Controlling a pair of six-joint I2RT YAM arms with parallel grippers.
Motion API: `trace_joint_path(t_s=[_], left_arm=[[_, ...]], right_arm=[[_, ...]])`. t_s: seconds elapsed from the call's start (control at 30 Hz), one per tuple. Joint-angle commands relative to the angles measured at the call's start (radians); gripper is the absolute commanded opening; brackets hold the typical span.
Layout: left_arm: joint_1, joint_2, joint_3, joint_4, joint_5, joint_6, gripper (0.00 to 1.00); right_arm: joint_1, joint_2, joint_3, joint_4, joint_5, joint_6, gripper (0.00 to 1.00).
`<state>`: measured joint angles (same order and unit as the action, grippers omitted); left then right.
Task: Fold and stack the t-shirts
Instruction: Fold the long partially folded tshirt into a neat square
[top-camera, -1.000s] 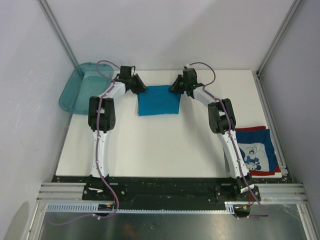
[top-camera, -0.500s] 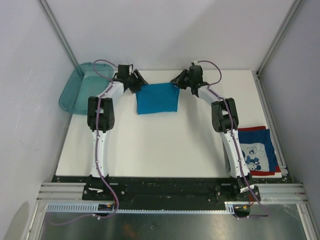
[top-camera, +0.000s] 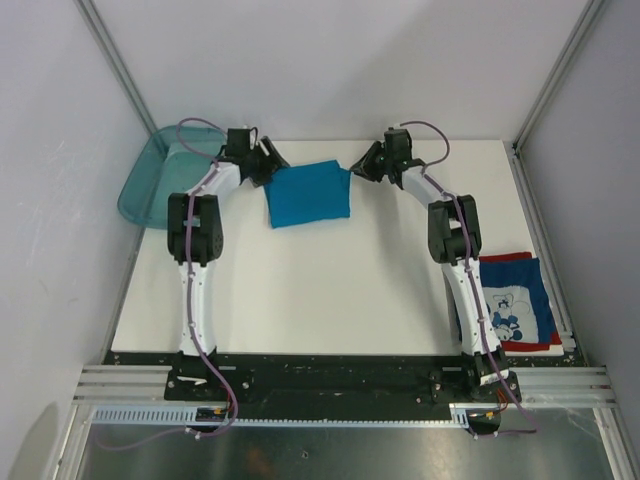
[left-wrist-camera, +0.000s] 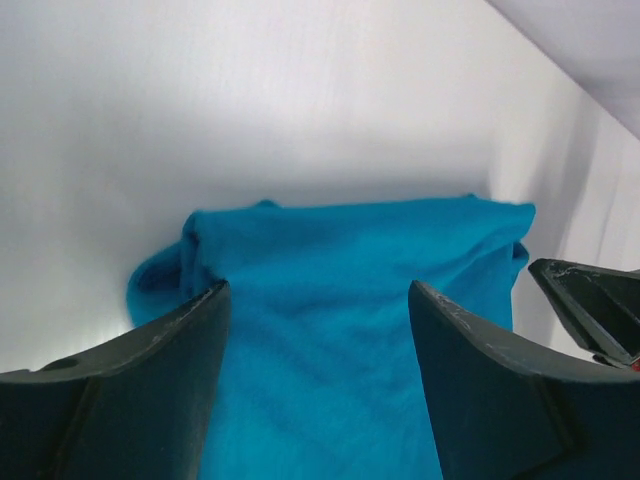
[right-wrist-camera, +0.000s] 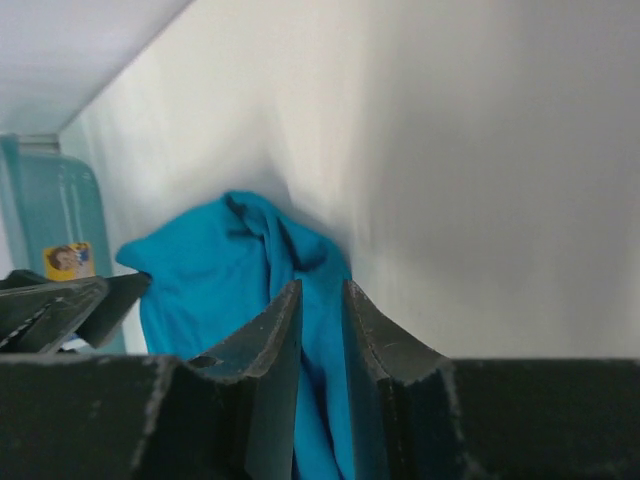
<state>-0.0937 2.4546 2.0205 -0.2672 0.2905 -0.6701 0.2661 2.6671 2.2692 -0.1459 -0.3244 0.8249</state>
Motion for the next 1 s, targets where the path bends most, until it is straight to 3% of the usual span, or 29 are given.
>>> trace_joint_path(t_s=[0.0,0.27,0.47,0.8,0.97], left_arm=[[0.007,-0.205,-0.11,0.006,-0.024,0.05,0.76],[-0.014,-0.443,-0.434,0.006,-0.057,0.011,0.65],[-0.038,-0.527,-0.629,0.006,-0.094,-0.003,0.52],[-0.065,-0.448,-0.647,0.006,-0.074,0.008,0.54],[-0.071,-0.43,-0.652,0.005,-0.092,0.008,0.5]], right_arm=[[0.0,-0.205,-0.068,-0.131,0.045,-0.103,0.27],[0.035,-0.397,-0.433,-0.079,0.008,-0.167,0.4],[0.083,-0.433,-0.518,-0.087,0.013,-0.215,0.43],[0.134,-0.406,-0.525,-0.114,0.056,-0.237,0.42],[0.145,-0.395,-0.525,-0.141,0.083,-0.235,0.38]])
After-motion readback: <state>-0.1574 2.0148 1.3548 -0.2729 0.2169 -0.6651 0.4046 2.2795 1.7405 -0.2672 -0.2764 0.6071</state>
